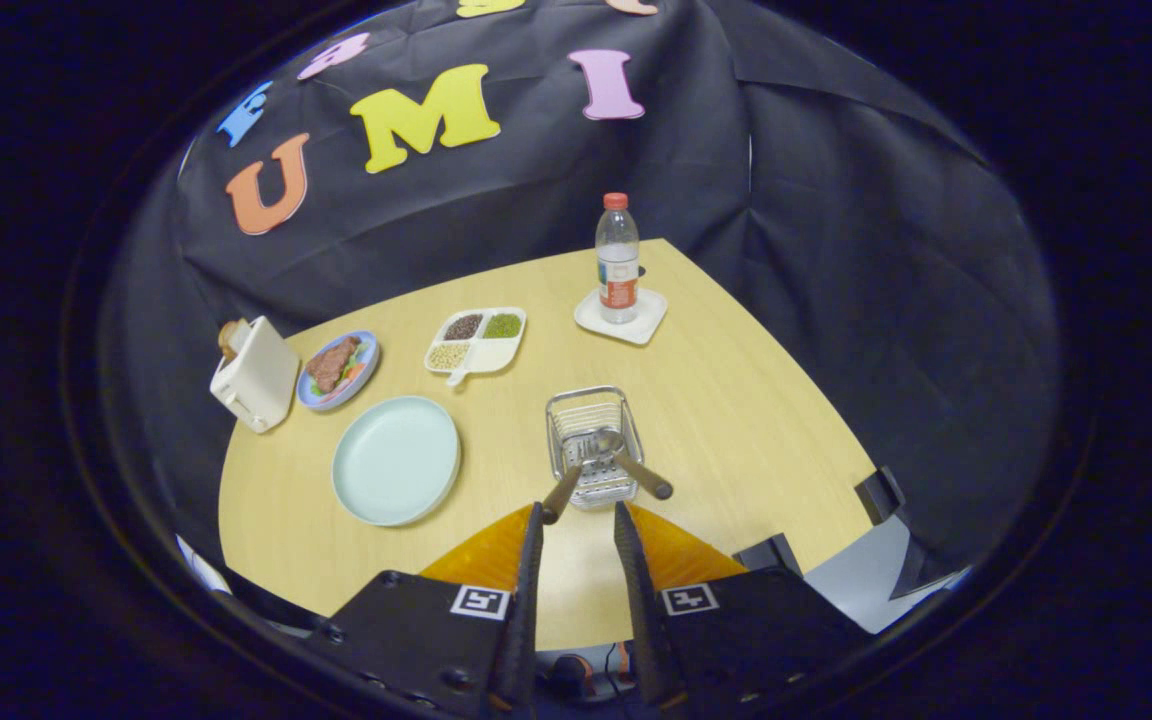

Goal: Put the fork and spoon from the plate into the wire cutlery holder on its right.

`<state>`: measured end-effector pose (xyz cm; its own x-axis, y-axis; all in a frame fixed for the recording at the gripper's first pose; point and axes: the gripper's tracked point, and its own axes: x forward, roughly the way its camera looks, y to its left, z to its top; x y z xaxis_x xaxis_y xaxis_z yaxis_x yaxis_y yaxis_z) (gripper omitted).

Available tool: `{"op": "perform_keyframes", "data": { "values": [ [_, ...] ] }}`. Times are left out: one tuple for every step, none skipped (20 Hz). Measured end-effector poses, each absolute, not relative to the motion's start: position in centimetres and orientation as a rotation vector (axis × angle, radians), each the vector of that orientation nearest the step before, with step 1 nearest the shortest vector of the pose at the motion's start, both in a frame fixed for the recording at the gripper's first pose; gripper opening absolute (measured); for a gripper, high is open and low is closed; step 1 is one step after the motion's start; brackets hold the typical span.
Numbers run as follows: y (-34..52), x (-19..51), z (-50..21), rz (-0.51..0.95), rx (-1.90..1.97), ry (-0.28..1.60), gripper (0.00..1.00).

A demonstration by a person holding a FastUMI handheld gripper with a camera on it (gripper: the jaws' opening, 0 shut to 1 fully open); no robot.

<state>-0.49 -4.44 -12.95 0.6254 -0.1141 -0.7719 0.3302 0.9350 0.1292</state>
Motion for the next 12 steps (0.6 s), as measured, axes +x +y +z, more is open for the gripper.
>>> {"op": "perform_keyframes", "data": {
  "values": [
    [-4.0, -0.4, -12.8, -0.249, 0.269, 0.856, 0.45],
    [-3.6, -0.4, -12.6, -0.247, 0.267, 0.847, 0.48],
    [-3.1, -0.2, -12.2, -0.238, 0.263, 0.829, 0.51],
    [-2.7, -0.1, -11.8, -0.234, 0.248, 0.811, 0.55],
    [-2.3, 0.0, -11.2, -0.231, 0.232, 0.79, 0.59],
    [-1.6, 0.1, -10.8, -0.222, 0.219, 0.768, 0.63],
    [-1.0, 0.1, -10.3, -0.216, 0.205, 0.749, 0.67],
    [-0.4, 0.1, -9.8, -0.211, 0.194, 0.729, 0.71],
    [0.3, 0.0, -9.1, -0.203, 0.183, 0.705, 0.75],
    [1.0, 0.1, -8.4, -0.197, 0.174, 0.674, 0.75],
    [1.6, 0.0, -7.6, -0.194, 0.162, 0.639, 0.77],
    [2.1, -0.1, -6.8, -0.195, 0.151, 0.598, 0.79]
  ]
}}
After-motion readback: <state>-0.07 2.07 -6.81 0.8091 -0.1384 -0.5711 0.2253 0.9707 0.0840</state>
